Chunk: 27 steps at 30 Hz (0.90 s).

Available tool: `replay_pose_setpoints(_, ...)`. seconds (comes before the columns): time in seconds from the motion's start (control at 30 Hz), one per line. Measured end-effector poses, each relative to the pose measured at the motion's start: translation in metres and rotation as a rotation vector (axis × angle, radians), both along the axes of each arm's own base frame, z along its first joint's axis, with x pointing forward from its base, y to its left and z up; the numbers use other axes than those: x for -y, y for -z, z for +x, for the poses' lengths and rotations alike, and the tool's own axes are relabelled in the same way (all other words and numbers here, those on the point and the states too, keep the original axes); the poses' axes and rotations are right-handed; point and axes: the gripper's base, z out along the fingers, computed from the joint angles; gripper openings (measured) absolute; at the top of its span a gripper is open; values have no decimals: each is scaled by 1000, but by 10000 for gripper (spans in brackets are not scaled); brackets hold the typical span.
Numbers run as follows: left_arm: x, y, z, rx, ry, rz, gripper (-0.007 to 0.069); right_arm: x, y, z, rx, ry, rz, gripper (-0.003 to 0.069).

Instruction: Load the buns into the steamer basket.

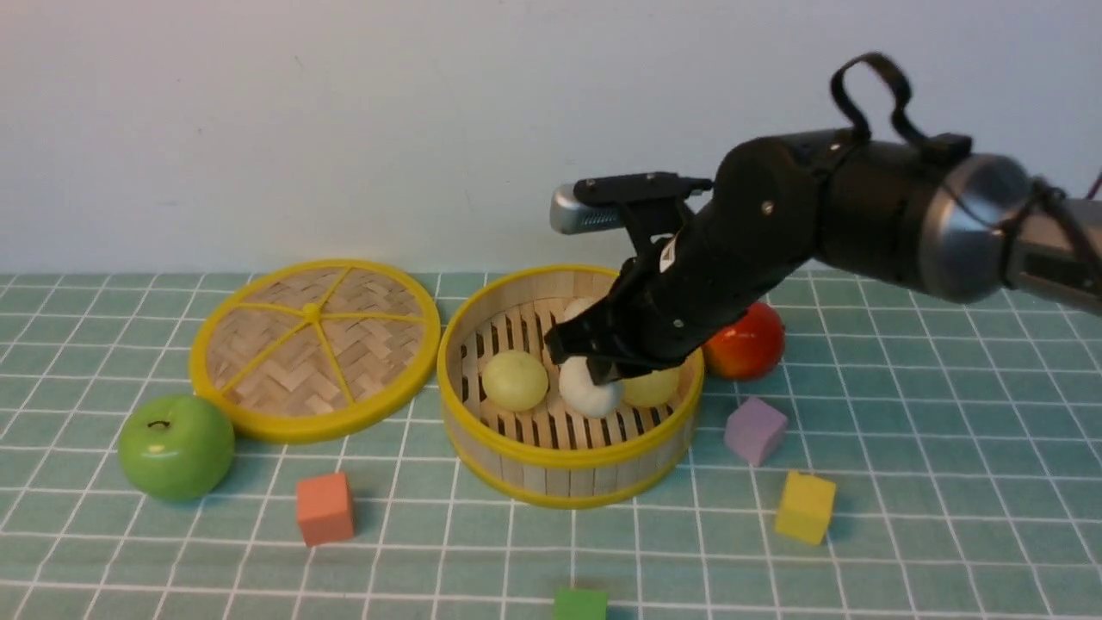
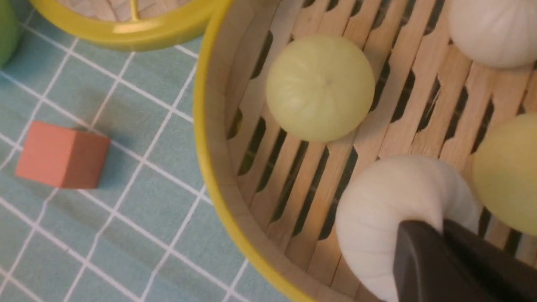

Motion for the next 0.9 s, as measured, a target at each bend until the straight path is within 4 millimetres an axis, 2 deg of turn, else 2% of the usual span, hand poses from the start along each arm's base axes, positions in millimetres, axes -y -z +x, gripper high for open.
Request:
replay_pose_setpoints(0.03,0,0,0,0,0,0,165,-2,13,3,-20,3,-10,13)
replay_pose_setpoints(0.1,0,0,0,0,0,0,165,-3,22,6,-34,5,-18,15)
replay_pose_setpoints(0.27,0,0,0,0,0,0,171,-5,27,8,-32,9,-15,54)
replay_pose_setpoints(0.33,0,0,0,0,0,0,176,-5,27,8,-28,10,-13,117)
replay_pose_setpoints(0.47,0,0,0,0,0,0,182,-3,16,5,-24,5,-8,306)
replay_pose_setpoints(0.57,0,0,0,0,0,0,183,-1,0,0,-14,-1,1,399)
replay_pose_setpoints(0.6,0,0,0,0,0,0,185,3,-18,-8,-6,-10,9,466)
replay_pose_setpoints(0.67,0,0,0,0,0,0,186,10,-42,-20,0,-27,10,515)
replay_pose_setpoints(0.77,0,0,0,0,0,0,190,25,-83,-46,7,-62,-11,535)
replay_pose_setpoints(0.8,0,0,0,0,0,0,190,26,-85,-48,7,-65,-13,535)
replay_pose_setpoints(0.9,0,0,0,0,0,0,195,49,-130,-85,19,-92,-31,479)
